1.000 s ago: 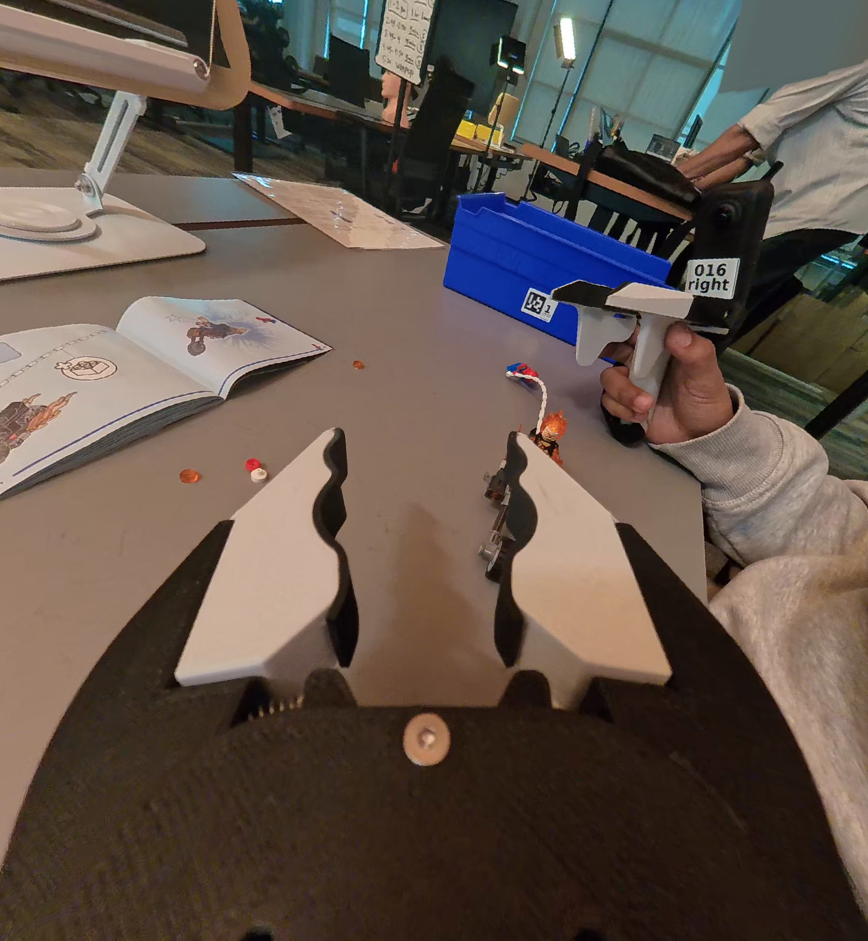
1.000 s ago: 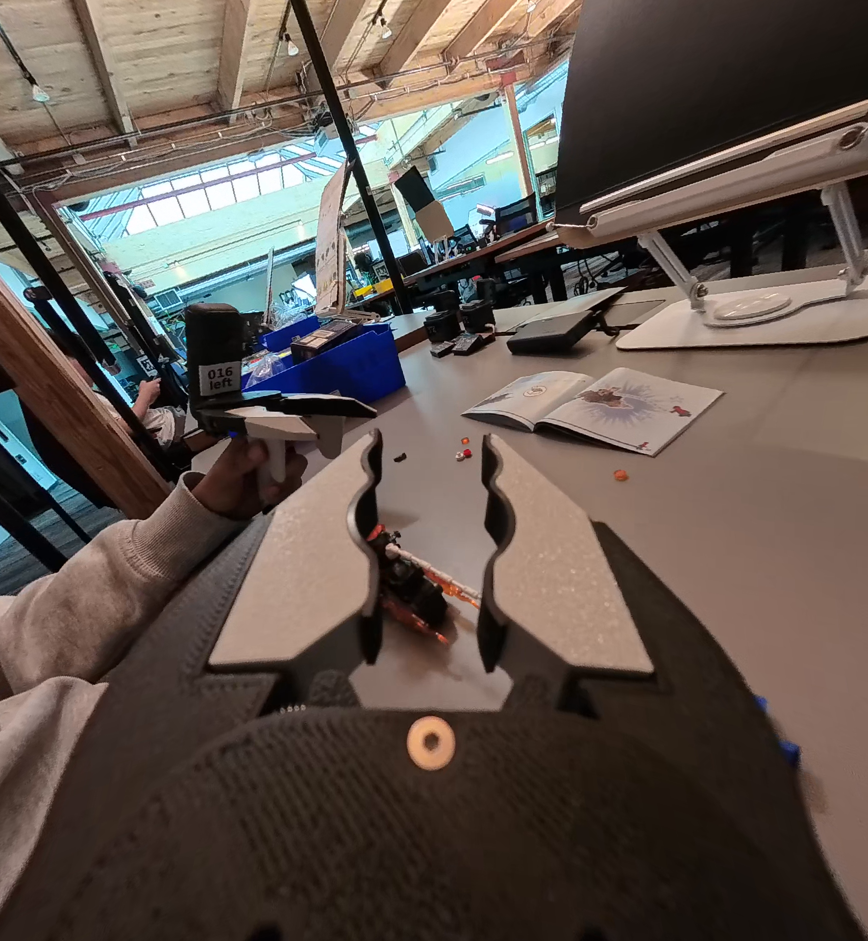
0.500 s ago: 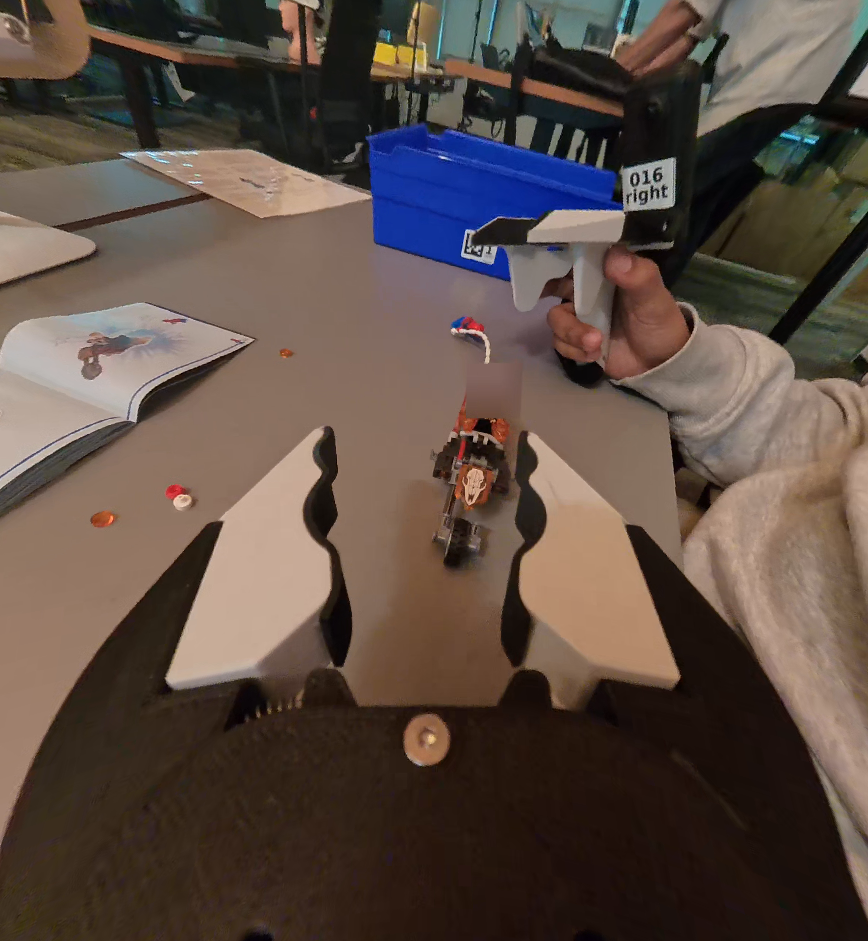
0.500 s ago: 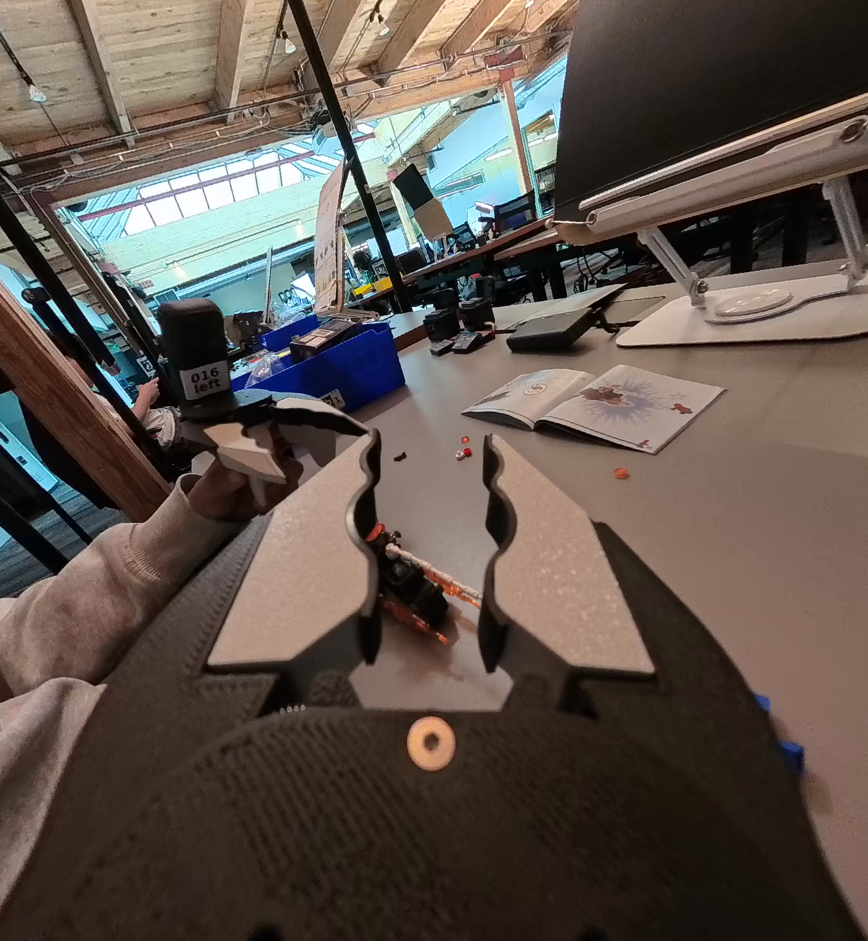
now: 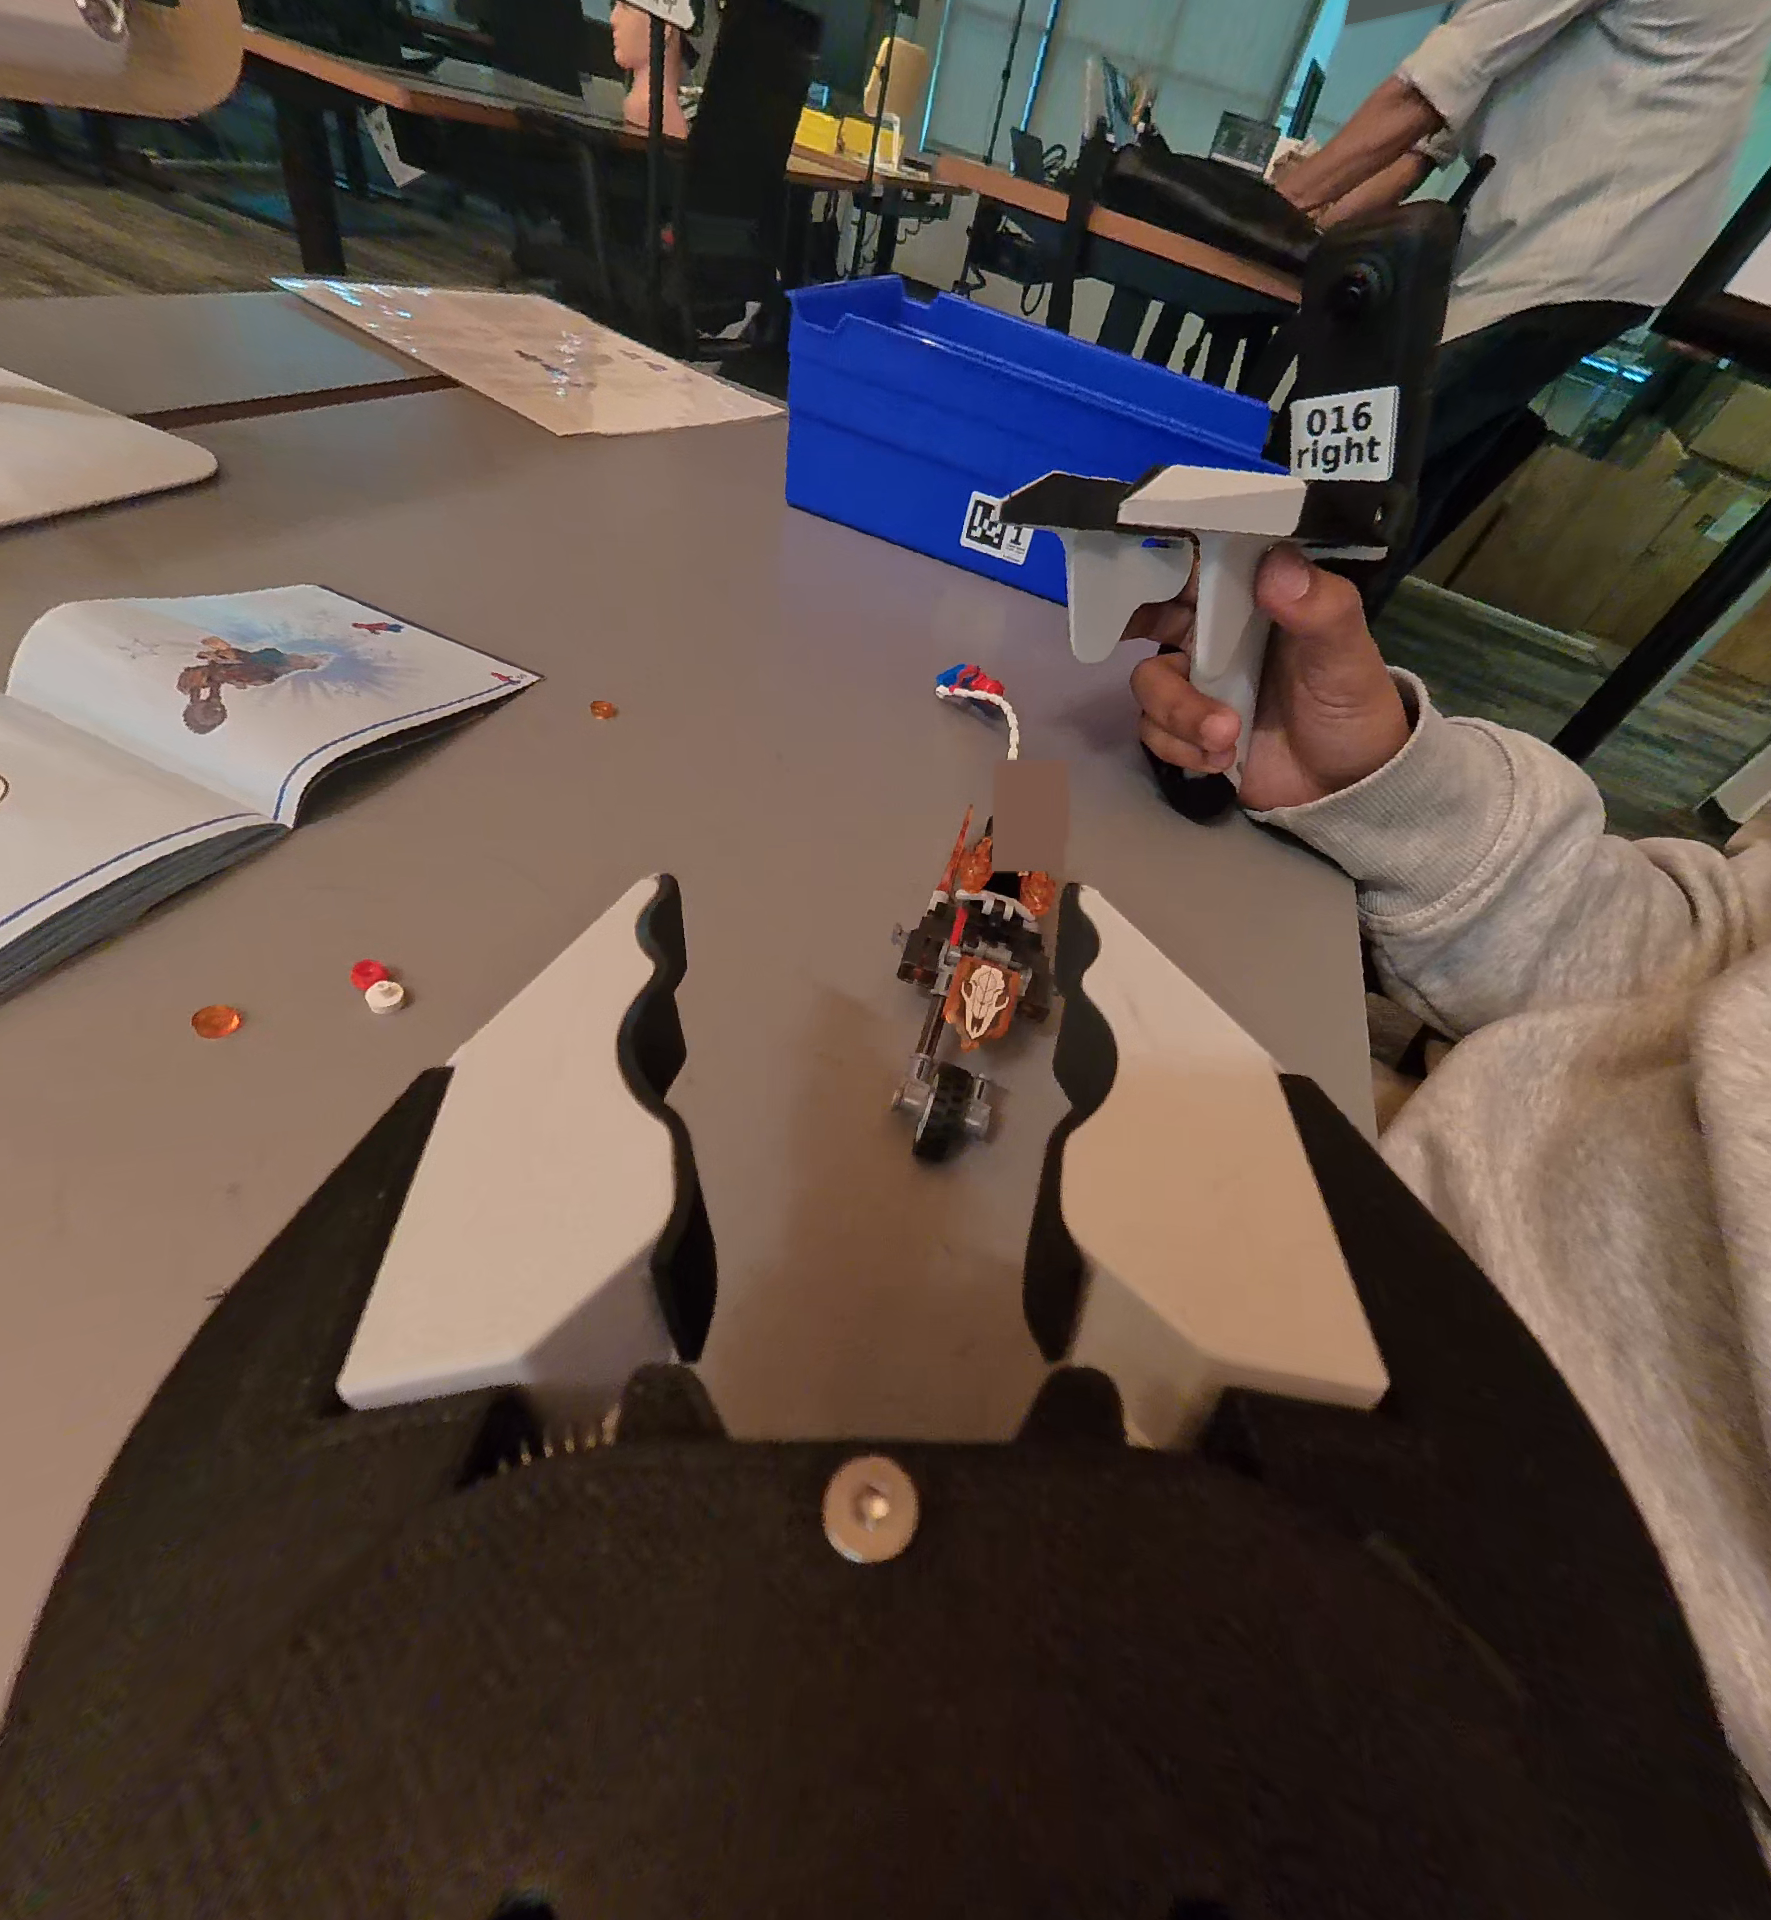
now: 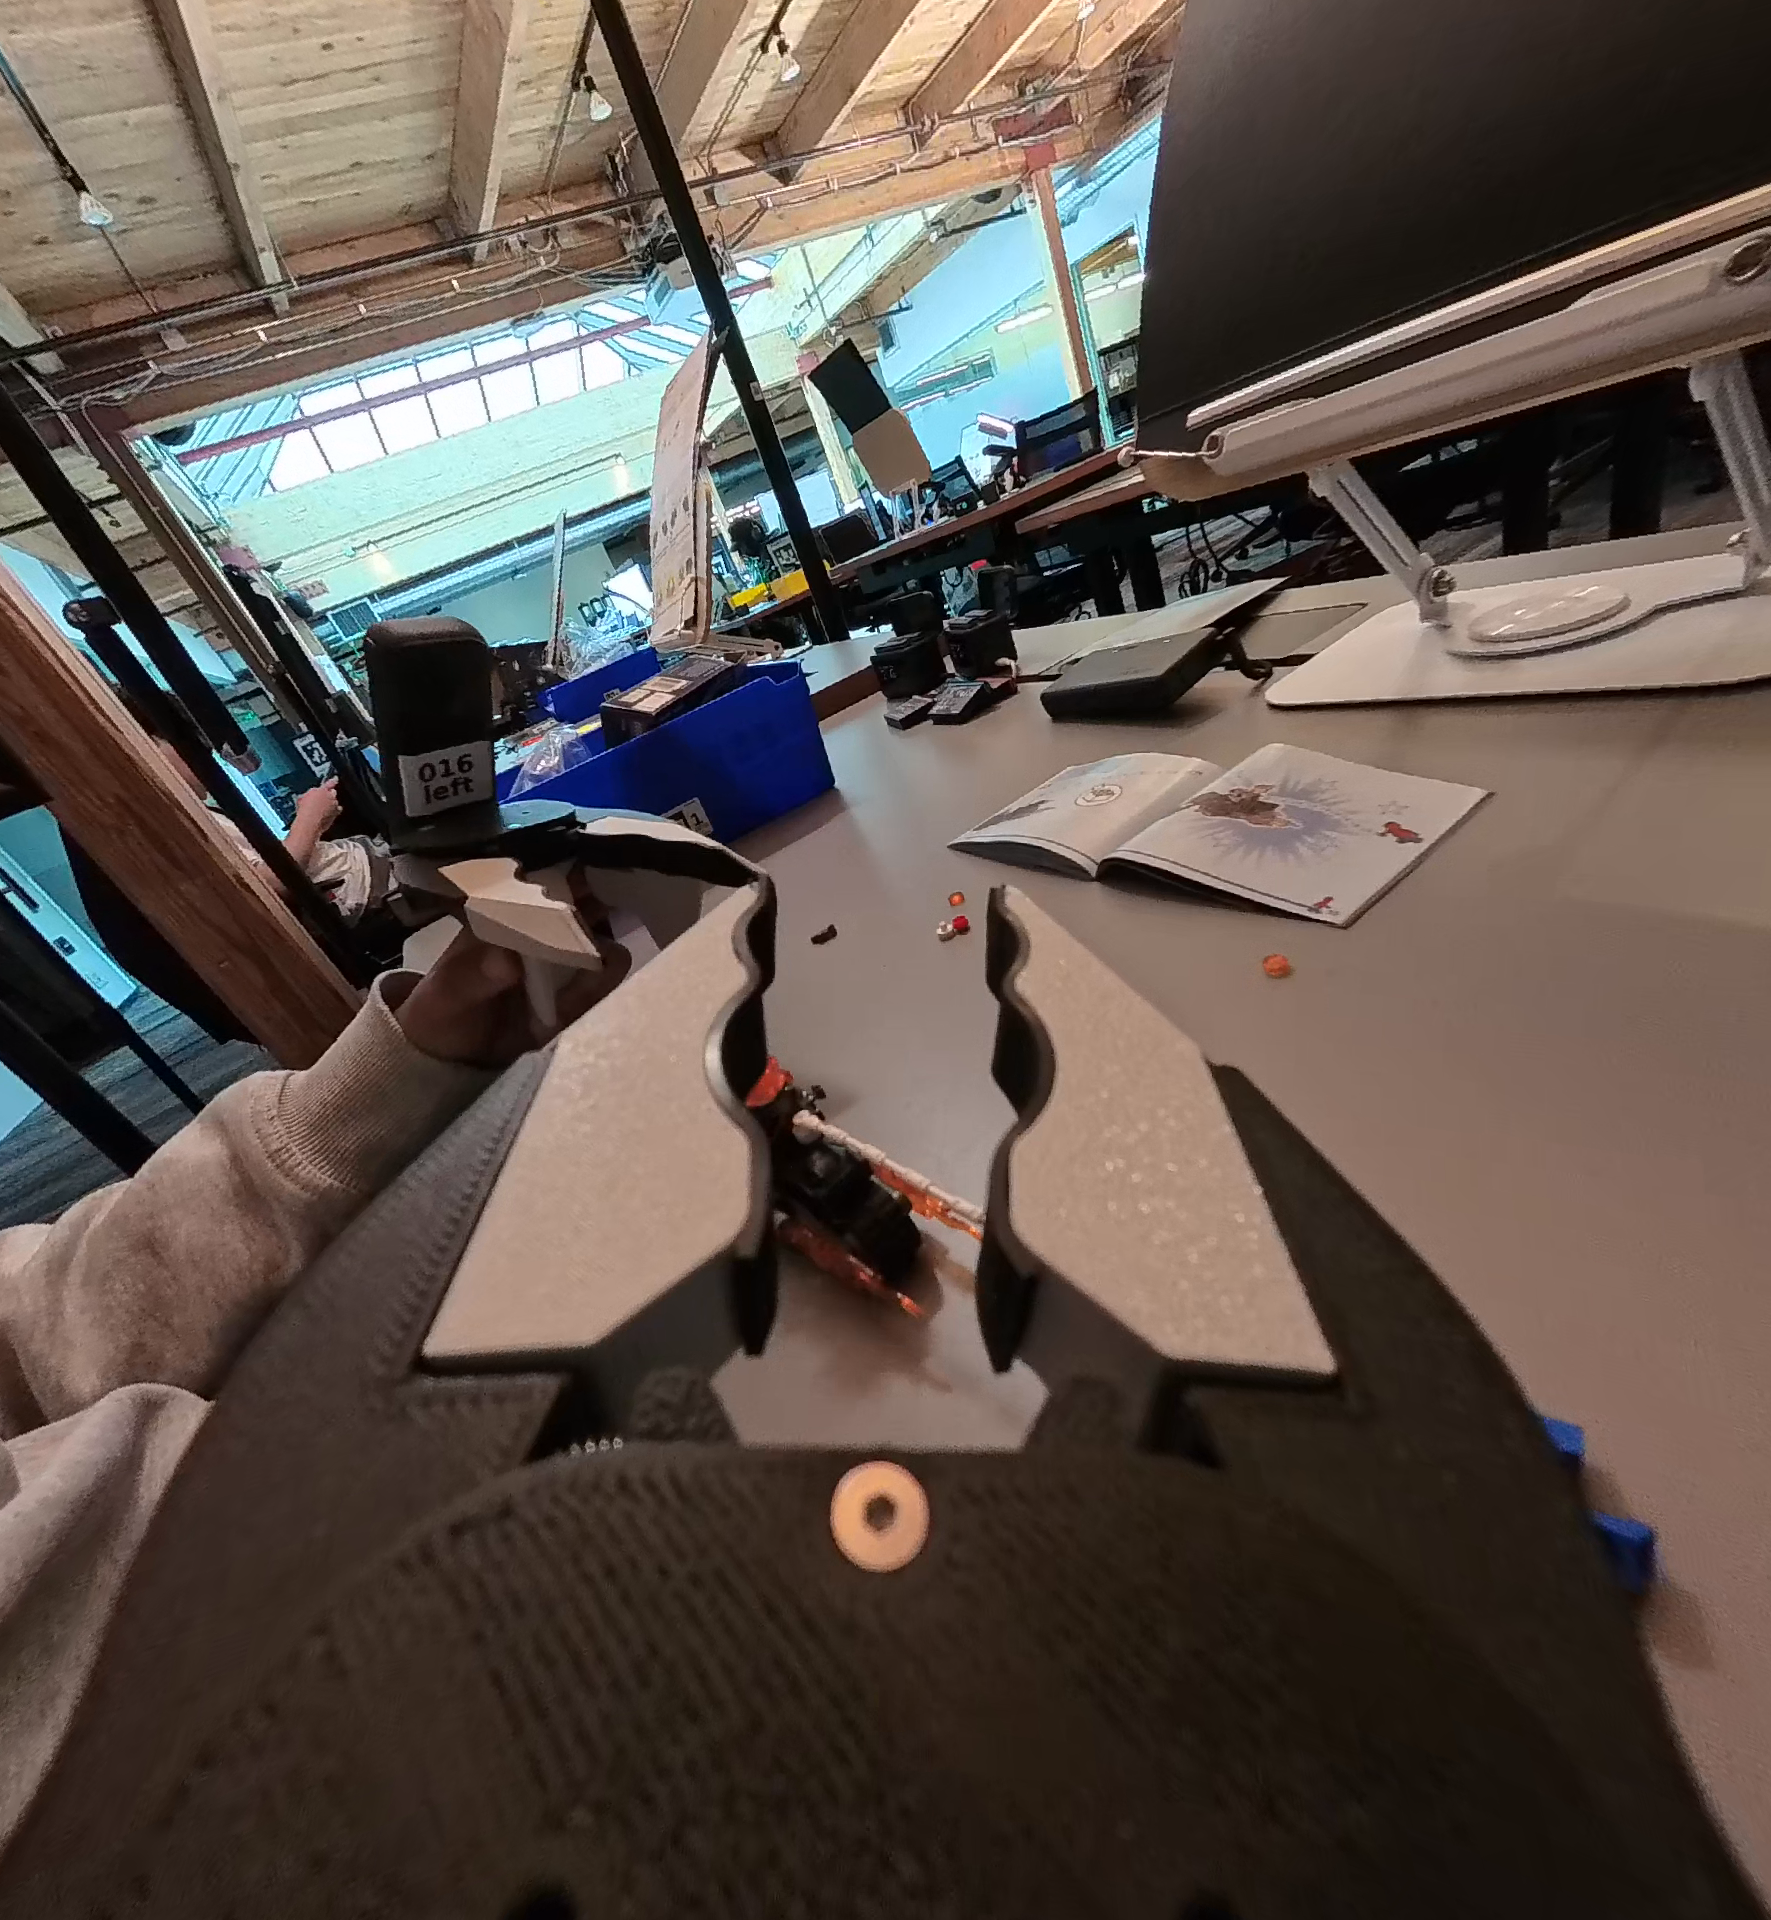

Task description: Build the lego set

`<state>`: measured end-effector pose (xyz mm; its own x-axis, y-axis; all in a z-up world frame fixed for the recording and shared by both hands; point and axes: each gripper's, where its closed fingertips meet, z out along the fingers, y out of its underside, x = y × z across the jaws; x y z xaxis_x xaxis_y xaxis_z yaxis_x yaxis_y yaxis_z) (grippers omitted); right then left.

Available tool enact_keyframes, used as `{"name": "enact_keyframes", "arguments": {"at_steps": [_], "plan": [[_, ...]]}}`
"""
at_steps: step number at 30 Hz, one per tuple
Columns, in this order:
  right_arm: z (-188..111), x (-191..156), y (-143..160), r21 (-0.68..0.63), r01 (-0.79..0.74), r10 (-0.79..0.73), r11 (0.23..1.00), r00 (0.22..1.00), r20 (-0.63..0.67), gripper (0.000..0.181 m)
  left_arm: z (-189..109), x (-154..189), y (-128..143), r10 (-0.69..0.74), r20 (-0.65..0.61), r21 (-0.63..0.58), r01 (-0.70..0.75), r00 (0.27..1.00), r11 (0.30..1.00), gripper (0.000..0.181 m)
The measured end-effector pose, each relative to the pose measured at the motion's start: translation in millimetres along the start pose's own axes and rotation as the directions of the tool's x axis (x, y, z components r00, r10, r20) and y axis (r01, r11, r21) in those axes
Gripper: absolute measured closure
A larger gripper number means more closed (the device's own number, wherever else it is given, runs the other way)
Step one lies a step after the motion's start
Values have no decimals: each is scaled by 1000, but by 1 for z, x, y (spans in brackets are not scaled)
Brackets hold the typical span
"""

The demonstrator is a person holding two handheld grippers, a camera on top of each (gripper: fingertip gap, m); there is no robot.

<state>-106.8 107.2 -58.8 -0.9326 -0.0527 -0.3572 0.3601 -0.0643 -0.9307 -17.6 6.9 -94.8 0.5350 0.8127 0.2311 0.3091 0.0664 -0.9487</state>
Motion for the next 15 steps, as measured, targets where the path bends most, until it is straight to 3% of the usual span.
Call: {"name": "enact_keyframes", "arguments": {"at_steps": [15], "plan": [[-1,-1,-1,3,7,-7,1000,1000,2,143,-4,-6,-5,13,50,37,-15,999,999,116]]}}
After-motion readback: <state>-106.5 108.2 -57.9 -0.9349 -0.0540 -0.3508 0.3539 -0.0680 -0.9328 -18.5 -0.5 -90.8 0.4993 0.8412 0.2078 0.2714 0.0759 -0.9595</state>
